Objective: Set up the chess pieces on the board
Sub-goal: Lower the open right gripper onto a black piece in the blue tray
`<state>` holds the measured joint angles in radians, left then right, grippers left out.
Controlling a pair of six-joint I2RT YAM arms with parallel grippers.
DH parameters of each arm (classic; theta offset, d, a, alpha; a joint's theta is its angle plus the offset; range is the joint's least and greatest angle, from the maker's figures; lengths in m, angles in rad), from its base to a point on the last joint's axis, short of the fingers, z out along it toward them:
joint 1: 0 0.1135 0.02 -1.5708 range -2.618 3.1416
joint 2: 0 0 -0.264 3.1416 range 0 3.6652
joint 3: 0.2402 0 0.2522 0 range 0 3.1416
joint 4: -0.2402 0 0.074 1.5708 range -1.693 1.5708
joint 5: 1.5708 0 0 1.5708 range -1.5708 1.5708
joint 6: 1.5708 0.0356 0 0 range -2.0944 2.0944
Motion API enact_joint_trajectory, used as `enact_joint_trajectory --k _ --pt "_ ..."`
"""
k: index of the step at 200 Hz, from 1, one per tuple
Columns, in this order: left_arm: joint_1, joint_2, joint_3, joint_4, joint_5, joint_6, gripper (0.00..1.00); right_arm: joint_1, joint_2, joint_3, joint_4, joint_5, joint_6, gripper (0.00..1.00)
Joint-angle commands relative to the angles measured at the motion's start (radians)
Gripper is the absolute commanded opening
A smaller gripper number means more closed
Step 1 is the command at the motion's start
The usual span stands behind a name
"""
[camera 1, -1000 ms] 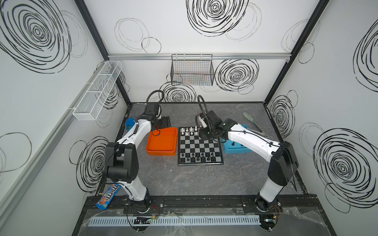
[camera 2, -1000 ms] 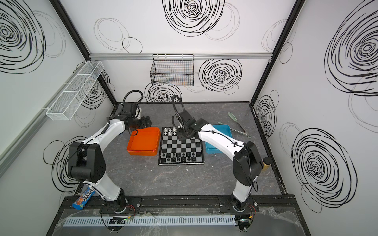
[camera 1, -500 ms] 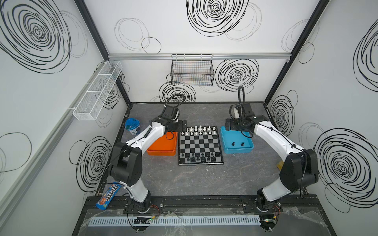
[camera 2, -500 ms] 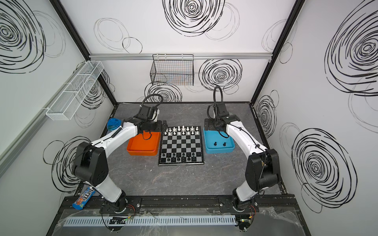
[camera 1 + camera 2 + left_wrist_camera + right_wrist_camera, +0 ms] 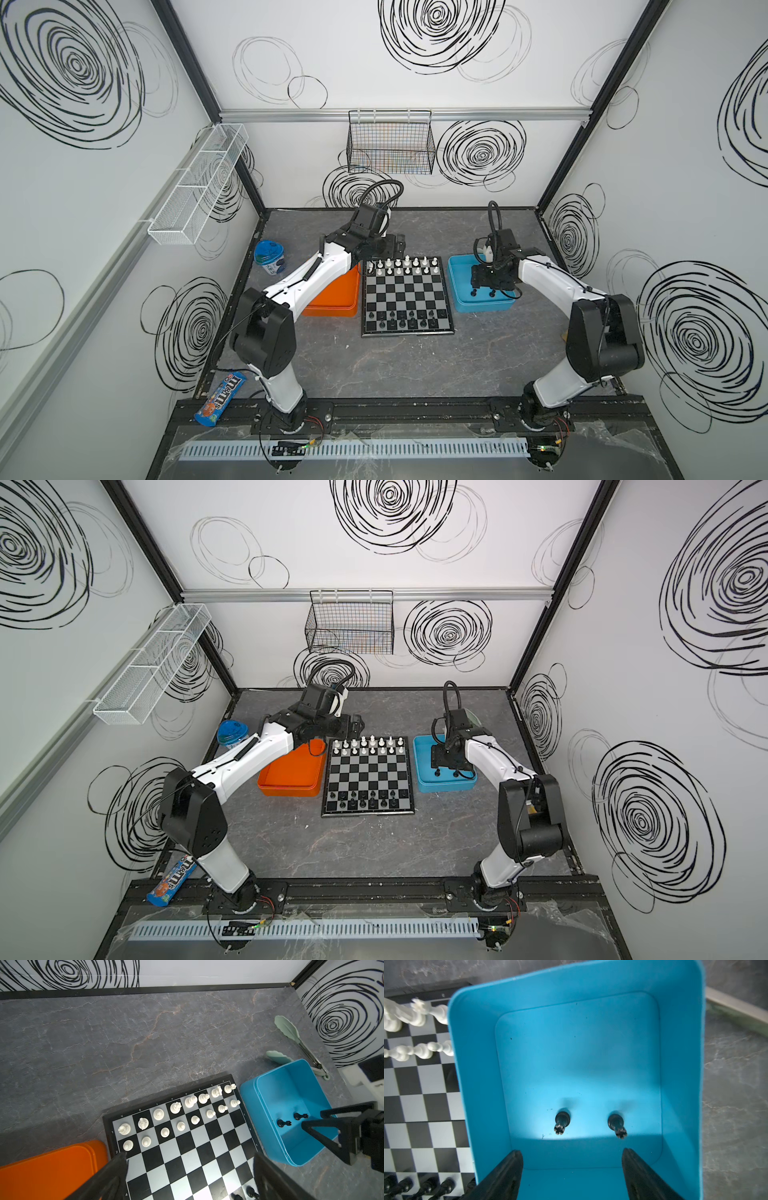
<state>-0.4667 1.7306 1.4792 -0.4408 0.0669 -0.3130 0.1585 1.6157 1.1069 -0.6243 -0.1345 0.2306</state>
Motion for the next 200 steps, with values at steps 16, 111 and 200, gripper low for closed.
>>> enact_joint_trajectory --k 16,111,200 --pt "0.043 0.026 -0.015 0.024 -0.001 0.005 0.97 0.013 0.040 0.000 0.017 0.006 -0.004 0.71" --pt "0.067 0.017 -0.061 0.037 0.031 -0.013 0.97 0.052 0.144 0.042 0.047 0.024 0.016 0.53" --pt "0.076 0.011 -0.065 0.038 0.038 -0.017 0.97 0.053 0.191 0.072 0.037 0.019 0.014 0.33"
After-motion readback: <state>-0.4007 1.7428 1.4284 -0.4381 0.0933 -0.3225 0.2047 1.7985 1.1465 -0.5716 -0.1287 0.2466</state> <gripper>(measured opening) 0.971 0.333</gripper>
